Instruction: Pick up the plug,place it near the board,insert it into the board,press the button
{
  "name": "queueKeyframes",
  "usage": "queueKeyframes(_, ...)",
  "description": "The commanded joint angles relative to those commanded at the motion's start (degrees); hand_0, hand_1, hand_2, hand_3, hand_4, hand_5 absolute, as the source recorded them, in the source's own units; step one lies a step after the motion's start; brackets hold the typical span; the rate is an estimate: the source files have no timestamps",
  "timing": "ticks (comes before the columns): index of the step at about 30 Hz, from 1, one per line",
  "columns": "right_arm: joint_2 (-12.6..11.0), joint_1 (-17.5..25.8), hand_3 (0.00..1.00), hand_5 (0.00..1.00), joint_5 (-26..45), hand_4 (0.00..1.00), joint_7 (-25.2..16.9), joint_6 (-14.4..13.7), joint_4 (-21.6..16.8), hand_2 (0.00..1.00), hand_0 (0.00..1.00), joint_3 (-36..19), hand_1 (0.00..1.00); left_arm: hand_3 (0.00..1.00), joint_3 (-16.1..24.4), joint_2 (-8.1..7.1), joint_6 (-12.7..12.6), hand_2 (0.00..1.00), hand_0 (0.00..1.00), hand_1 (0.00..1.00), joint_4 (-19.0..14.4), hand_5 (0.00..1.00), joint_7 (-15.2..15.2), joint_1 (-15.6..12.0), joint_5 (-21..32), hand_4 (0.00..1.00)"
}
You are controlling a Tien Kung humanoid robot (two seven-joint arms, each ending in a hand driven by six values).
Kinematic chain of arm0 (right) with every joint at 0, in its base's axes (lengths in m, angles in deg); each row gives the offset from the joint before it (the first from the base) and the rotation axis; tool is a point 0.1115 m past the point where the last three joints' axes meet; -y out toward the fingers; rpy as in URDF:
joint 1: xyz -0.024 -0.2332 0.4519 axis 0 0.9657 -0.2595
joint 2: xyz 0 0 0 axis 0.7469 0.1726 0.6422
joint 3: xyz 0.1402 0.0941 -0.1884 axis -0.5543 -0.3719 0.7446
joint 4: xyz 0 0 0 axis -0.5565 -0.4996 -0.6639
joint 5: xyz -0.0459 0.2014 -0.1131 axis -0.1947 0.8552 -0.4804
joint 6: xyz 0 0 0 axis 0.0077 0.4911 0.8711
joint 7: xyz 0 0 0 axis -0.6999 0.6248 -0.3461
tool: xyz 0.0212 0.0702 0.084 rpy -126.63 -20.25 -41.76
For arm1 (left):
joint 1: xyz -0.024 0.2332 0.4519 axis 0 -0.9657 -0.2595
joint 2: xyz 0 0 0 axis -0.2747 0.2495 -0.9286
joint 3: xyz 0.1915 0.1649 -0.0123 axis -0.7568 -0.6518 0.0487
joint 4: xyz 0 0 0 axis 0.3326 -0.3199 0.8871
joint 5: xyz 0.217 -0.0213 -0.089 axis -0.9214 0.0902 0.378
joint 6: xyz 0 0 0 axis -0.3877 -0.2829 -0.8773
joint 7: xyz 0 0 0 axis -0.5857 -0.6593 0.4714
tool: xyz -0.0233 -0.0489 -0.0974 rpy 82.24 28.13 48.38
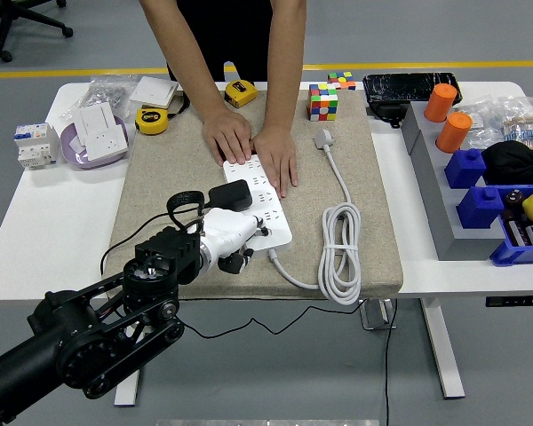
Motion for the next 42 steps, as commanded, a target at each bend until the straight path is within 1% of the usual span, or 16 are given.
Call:
queueKeyframes(1,0.01,0.02,0.833,0.998,-0.02,0.998,0.0,0.0,0.0,0.77,0.766,-0.01,0.771,0.728,0.41,-0.02,-0.78,0.169,0.116,0.05,-0.51,0.036,0.57,-0.14,-0.11,0.451)
queueKeyframes(2,0.02,0.06,0.833,0.998,-0.02,0.998,0.0,0.02,0.0,0.77,0.766,0.0,0.771,0.754,0.83,-0.08,-2.06,0.259,0.204,0.124,-1.12,0.092,1.58,-0.32,-0.63,0.629)
queueKeyframes(7,0.09,0.15,0.833,0.998,0.04,0.998,-0.01,0.06,0.0,0.77,0.766,0.09,0.771,0.754,3.21,-0.25,-6.64,0.259,0.204,0.124,-4.15,0.092,5.97,-1.79,-1.88,0.629)
queueKeyframes(8,0.11,0.17,0.835,0.998,-0.01,0.998,-0.01,0.07,0.0,0.77,0.767,0.07,0.771,0.874,3.97,-0.24,-8.16,0.536,0.458,0.503,-5.06,0.216,7.13,-2.25,-1.82,0.891)
queueKeyframes(13,0.16,0.32,0.835,0.998,-0.17,0.998,-0.01,0.08,0.0,0.77,0.767,-0.01,0.771,0.874,7.47,0.22,-16.67,0.536,0.458,0.503,-7.55,0.216,13.55,-4.53,3.3,0.891)
queueKeyframes(14,0.17,0.34,0.831,0.998,-0.12,0.998,-0.01,0.09,0.0,0.769,0.766,0.02,0.771,0.998,8.07,0.35,-18.56,0.99,0.981,0.998,-7.65,0.282,15.06,-4.87,5.04,0.961)
queueKeyframes(19,0.16,0.3,0.831,0.998,0.09,0.998,-0.03,0.21,0.0,0.769,0.766,0.11,0.771,0.998,8.77,-0.11,-17.86,0.99,0.981,0.998,-7.13,0.282,16.67,-5.08,15.17,0.961)
queueKeyframes(25,0.16,0.03,0.833,0.998,0.25,0.998,-0.08,0.28,0.0,0.769,0.766,0.12,0.771,0.998,8.12,-0.73,-15.64,0.998,0.998,0.998,-6.53,0.31,14.27,-4.24,14.04,0.984)
queueKeyframes(26,0.15,0.02,0.832,0.998,0.2,0.998,-0.06,0.29,0.0,0.769,0.767,0.08,0.771,0.998,7.89,-0.74,-15.44,0.332,0.256,0.241,-6.37,0.297,13.62,-4.0,13.62,0.955)
queueKeyframes(31,0.14,-0.02,0.832,0.998,0.02,0.998,0.01,0.36,0.0,0.769,0.767,-0.1,0.771,0.998,5.93,-1.1,-14.4,0.332,0.256,0.241,-5.34,0.297,11.6,-2.79,9.32,0.955)
queueKeyframes(32,0.14,-0.02,0.83,0.998,0.04,0.998,0.02,0.36,0.0,0.77,0.766,-0.08,0.771,0.856,5.6,-1.11,-13.7,0.155,0.109,0.042,-5.13,0.092,11.24,-2.58,8.98,0.725)
queueKeyframes(33,0.14,-0.01,0.83,0.998,0.07,0.998,0.01,0.37,0.0,0.77,0.766,-0.06,0.771,0.856,5.37,-1.1,-13.12,0.155,0.109,0.042,-5.0,0.092,10.93,-2.42,8.72,0.725)
queueKeyframes(37,0.19,-0.06,0.83,0.998,0.09,0.998,0.05,0.37,0.0,0.77,0.766,-0.01,0.771,0.856,3.16,-0.89,-7.38,0.155,0.109,0.042,-3.57,0.092,7.49,-1.0,7.78,0.725)
queueKeyframes(38,0.19,-0.11,0.829,0.998,0.17,0.998,0.04,0.38,0.0,0.769,0.766,0.07,0.769,0.794,2.63,-0.86,-6.12,0.154,0.096,0.035,-3.32,0.049,6.62,-0.78,7.78,0.61)
queueKeyframes(39,0.19,-0.15,0.829,0.998,0.28,0.998,0.01,0.39,0.0,0.769,0.766,0.15,0.769,0.794,2.16,-0.84,-4.87,0.154,0.096,0.035,-3.19,0.049,5.63,-0.61,7.61,0.61)
queueKeyframes(42,0.17,-0.14,0.829,0.998,0.24,0.998,0.02,0.39,0.0,0.769,0.766,0.11,0.769,0.794,0.89,-0.7,-2.8,0.154,0.096,0.035,-2.34,0.049,3.94,-0.17,7.16,0.61)
